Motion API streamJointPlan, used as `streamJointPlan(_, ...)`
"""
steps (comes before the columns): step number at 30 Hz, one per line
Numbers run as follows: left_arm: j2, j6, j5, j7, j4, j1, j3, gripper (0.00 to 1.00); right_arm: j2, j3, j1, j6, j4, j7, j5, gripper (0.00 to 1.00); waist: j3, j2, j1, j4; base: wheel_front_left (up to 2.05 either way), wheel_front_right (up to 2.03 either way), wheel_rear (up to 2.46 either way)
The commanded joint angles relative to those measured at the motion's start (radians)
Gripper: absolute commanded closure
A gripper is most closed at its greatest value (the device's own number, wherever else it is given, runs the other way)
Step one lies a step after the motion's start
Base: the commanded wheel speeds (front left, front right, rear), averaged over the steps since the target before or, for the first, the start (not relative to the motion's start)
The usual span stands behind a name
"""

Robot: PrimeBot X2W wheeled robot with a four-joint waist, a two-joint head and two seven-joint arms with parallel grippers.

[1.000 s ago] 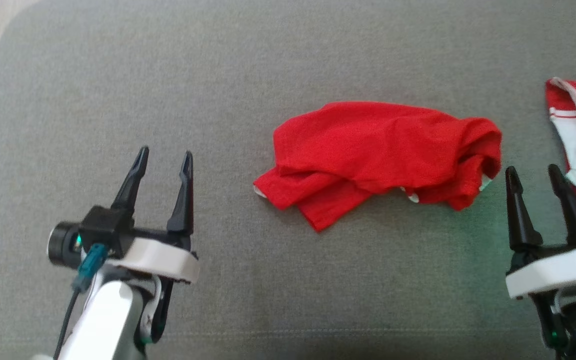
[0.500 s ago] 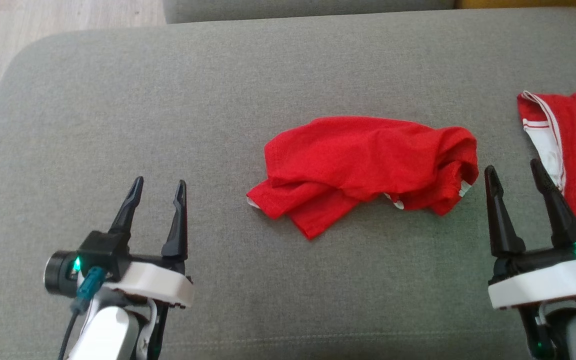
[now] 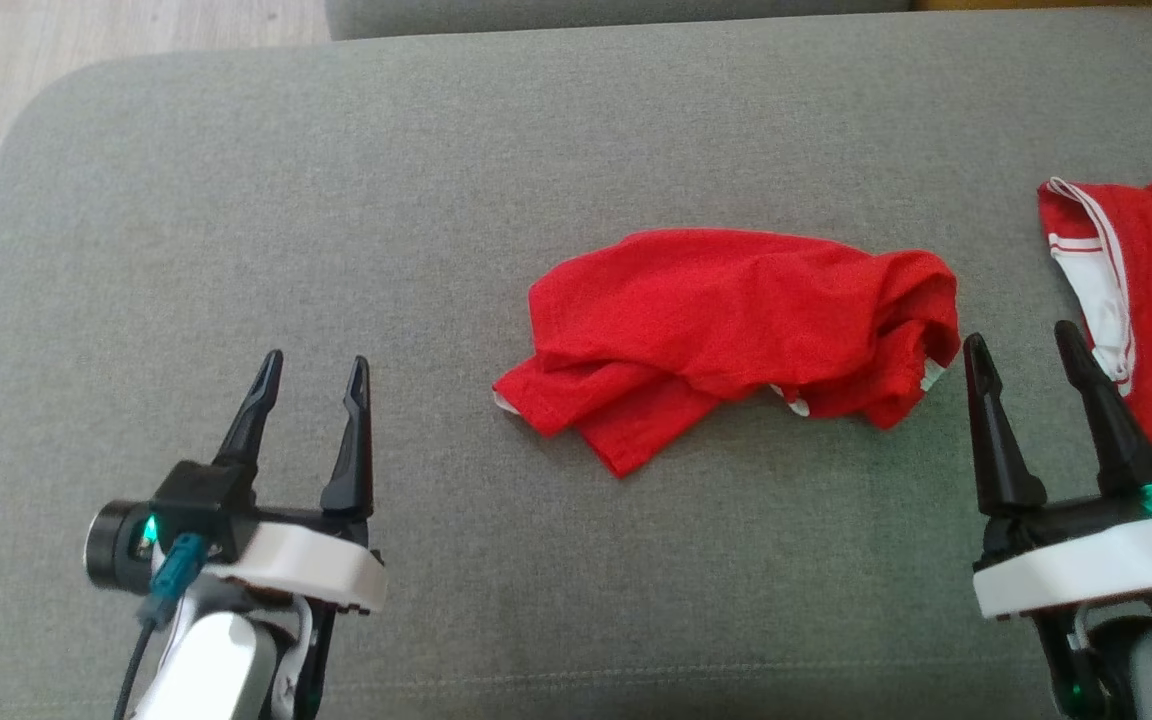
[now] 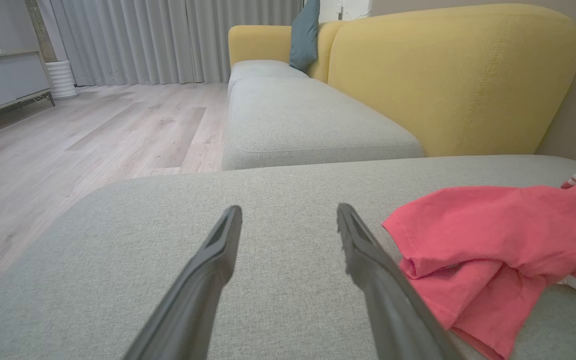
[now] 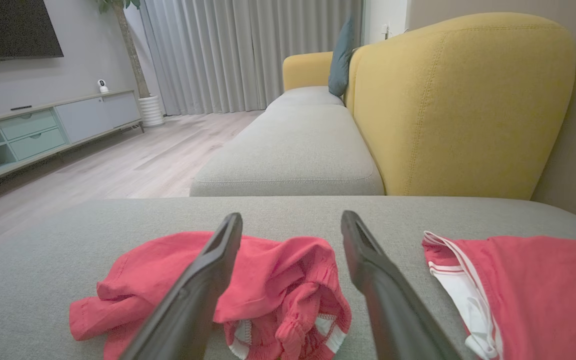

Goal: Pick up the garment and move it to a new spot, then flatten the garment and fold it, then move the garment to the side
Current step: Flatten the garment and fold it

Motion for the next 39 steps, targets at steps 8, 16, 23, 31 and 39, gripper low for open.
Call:
streamJointPlan(8,0.029,0.004,-0.010,0.012,-0.037,-0.039,0.032,0.00,-0.006,0.028,-0.034,0.004,-0.023,-0.007,0.013,0.00,0.010,-0.0001,0.0001,-0.008,0.00,0.00,0.00)
streamJointPlan(16,0.004,-0.077,-0.020,0.096,-0.017,-0.158,-0.046,0.00,-0.001,0.041,-0.058,0.004,-0.022,-0.011,0.018,0.00,0.060,-0.0001,0.0001,-0.031,0.00,0.00,0.00)
streamJointPlan(23,-0.074,-0.185,-0.130,0.286,0.153,-0.332,-0.095,0.00,0.007,0.065,-0.087,0.004,-0.002,-0.020,0.029,0.00,0.108,-0.0001,0.0001,-0.077,0.00,0.00,0.00)
streamJointPlan(31,-0.102,-0.226,-0.223,0.378,0.396,-0.469,-0.049,0.00,0.018,0.071,-0.100,0.004,0.021,-0.036,0.042,0.00,0.139,-0.0001,0.0001,-0.116,0.00,0.00,0.00)
streamJointPlan(39,-0.131,-0.304,-0.345,0.428,0.532,-0.543,-0.040,0.94,0.024,0.071,-0.110,0.004,0.047,-0.051,0.055,0.00,0.148,-0.0001,0.0001,-0.128,0.00,0.00,0.00)
